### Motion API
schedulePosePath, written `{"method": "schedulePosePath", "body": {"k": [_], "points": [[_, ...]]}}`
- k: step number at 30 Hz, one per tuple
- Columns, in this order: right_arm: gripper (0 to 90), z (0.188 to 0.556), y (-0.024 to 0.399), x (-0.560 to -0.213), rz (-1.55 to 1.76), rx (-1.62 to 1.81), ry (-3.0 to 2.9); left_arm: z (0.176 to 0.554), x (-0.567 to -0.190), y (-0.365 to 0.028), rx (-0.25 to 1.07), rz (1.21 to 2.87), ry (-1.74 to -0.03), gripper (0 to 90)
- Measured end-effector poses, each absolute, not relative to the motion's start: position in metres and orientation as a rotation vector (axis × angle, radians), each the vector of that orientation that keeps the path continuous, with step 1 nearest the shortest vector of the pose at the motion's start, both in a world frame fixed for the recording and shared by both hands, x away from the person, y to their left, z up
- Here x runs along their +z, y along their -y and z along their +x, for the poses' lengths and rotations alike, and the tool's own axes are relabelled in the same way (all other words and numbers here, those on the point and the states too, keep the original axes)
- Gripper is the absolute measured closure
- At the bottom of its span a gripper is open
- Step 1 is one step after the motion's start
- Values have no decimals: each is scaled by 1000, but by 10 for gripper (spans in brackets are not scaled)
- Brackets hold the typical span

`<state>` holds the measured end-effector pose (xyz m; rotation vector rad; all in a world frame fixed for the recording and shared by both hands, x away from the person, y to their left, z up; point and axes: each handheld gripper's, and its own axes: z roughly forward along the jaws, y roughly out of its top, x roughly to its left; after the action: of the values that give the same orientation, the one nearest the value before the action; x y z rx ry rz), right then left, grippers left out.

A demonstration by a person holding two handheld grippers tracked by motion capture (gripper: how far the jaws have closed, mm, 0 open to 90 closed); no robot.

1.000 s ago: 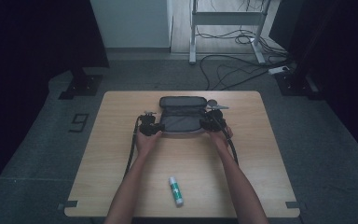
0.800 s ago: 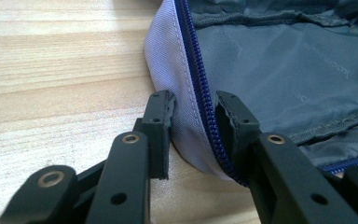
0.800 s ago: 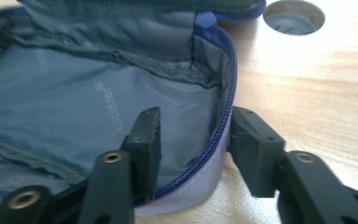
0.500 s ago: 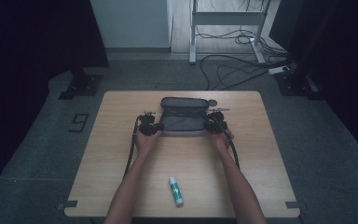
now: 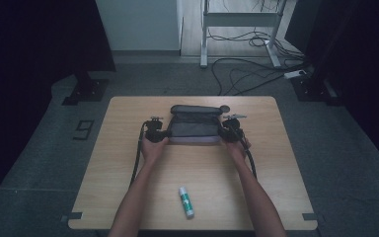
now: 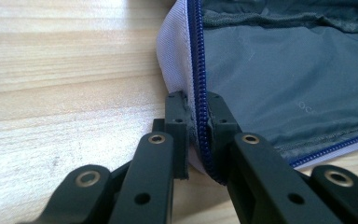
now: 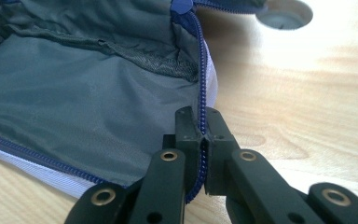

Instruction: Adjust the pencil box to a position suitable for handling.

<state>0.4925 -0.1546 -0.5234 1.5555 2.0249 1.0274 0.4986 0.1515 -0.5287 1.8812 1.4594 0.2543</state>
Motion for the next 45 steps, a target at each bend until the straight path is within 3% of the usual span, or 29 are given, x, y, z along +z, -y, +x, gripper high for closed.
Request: {"method": "schedulePosePath", "body": {"k": [20, 45], "points": [[861, 447, 153, -459, 1395, 1174, -1964, 460, -473, -164, 291, 1854, -1351, 824], [859, 377, 147, -444, 1240, 1263, -1992, 400, -461, -181, 298, 1883, -1258, 825]]}}
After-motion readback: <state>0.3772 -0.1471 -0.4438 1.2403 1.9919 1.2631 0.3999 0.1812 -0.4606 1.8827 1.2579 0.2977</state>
